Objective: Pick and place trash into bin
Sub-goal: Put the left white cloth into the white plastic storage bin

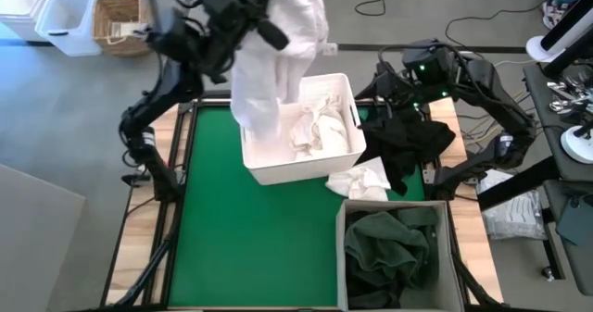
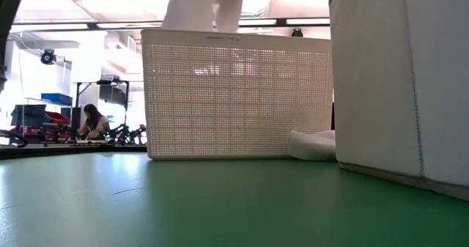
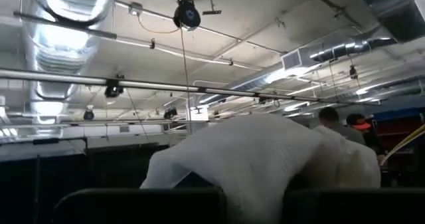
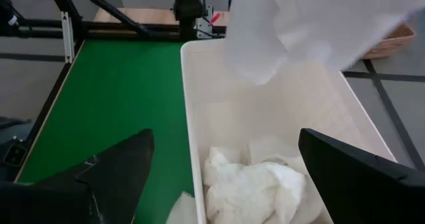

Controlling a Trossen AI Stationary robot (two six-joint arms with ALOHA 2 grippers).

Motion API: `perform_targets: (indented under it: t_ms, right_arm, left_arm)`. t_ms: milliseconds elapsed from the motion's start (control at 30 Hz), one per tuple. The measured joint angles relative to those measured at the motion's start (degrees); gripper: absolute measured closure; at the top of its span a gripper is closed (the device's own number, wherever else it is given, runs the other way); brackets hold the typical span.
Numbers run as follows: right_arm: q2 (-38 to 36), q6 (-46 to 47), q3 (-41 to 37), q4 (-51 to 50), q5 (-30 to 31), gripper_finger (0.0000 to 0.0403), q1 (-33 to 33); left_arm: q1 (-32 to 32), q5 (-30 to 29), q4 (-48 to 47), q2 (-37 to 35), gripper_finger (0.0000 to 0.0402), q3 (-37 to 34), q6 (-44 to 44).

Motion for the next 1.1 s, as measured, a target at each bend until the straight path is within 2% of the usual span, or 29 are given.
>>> perform_targets:
  t_ms: [200, 400, 533, 767, 967, 1100]
  right_arm:
    - [-0.7, -0.3, -1.9, -0.1, 0.0, 0.0035, 0.0]
    - [-1.5, -0.3, -2.0, 0.0, 0.0, 0.0035, -0.1]
    - [-1.9, -0.3, -2.0, 0.0, 0.0, 0.0035, -0.1]
    - [-2.7, -0.3, -2.7, 0.3, 0.0, 0.0035, -0.1]
    - [-3.3, -0.5, -4.6, 1.3, 0.0, 0.0035, -0.1]
    - [-3.4, -0.6, -5.6, 1.5, 0.0, 0.0035, -0.1]
  left_arm:
    - [3.4, 2.5, -0.3, 4.3, 0.0401, 0.0, -10.4]
    - [5.4, 11.9, -0.1, 8.1, 0.0401, 0.0, -24.0]
    - [6.0, 13.3, -2.1, 9.2, 0.0401, 0.0, -26.3]
    - [6.2, 13.1, -14.4, 8.6, 0.0401, 0.0, -24.3]
    - [6.9, 12.1, -32.2, 6.6, 0.0401, 0.0, -24.0]
    - [6.8, 12.1, -39.9, 6.1, 0.0401, 0.0, -24.0]
